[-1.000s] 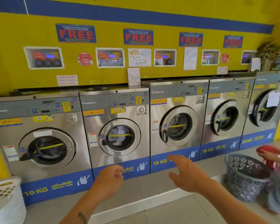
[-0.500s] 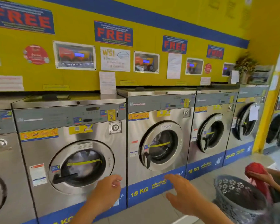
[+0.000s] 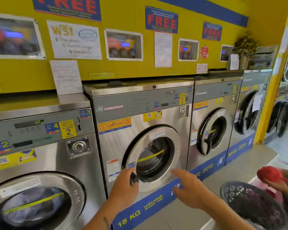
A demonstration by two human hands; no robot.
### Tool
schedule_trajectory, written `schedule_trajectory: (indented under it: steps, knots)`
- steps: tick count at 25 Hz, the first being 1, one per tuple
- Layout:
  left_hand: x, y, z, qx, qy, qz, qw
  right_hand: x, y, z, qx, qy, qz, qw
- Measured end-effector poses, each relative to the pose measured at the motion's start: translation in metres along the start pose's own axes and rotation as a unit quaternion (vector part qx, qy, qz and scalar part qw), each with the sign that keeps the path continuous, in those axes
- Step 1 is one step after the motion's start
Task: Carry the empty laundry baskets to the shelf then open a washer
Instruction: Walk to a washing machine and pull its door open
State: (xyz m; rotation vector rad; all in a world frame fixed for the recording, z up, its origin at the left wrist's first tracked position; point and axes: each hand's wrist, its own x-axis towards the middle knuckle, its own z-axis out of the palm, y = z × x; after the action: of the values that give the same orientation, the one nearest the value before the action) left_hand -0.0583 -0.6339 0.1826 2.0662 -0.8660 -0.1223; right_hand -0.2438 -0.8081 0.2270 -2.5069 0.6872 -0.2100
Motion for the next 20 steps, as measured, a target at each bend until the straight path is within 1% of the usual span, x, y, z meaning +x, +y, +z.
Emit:
schedule_trajectory:
  steps: [2, 5, 8, 10, 13, 16, 18, 20]
  knots:
    - [0.034, -0.001, 0.021, 0.006, 0.009, -0.018, 1.000, 0.045, 0.014, -0.008, -0.010, -0.019, -0.019, 1.000]
    - [0.087, -0.001, 0.050, 0.018, 0.042, -0.029, 0.999, 0.118, 0.033, -0.023, -0.027, -0.034, -0.069, 0.997]
    - [0.129, -0.005, 0.073, 0.044, 0.038, -0.051, 0.997, 0.179, 0.034, -0.027, -0.045, -0.048, -0.111, 0.992]
    - [0.160, -0.013, 0.091, 0.084, 0.039, -0.066, 0.993, 0.224, 0.033, -0.026, -0.088, -0.060, -0.131, 0.986]
    - [0.208, -0.030, 0.107, 0.147, 0.079, -0.072, 0.983, 0.285, 0.021, -0.027, -0.165, -0.056, -0.145, 0.974]
    - [0.240, -0.056, 0.124, 0.207, 0.097, -0.055, 0.972, 0.340, 0.021, -0.020, -0.238, -0.050, -0.150, 0.958]
    - [0.244, -0.070, 0.138, 0.215, 0.112, -0.037, 0.969, 0.366, 0.028, -0.012, -0.276, -0.055, -0.158, 0.947]
    - [0.243, -0.080, 0.148, 0.213, 0.141, -0.029, 0.967, 0.384, 0.036, 0.000, -0.288, -0.054, -0.166, 0.942]
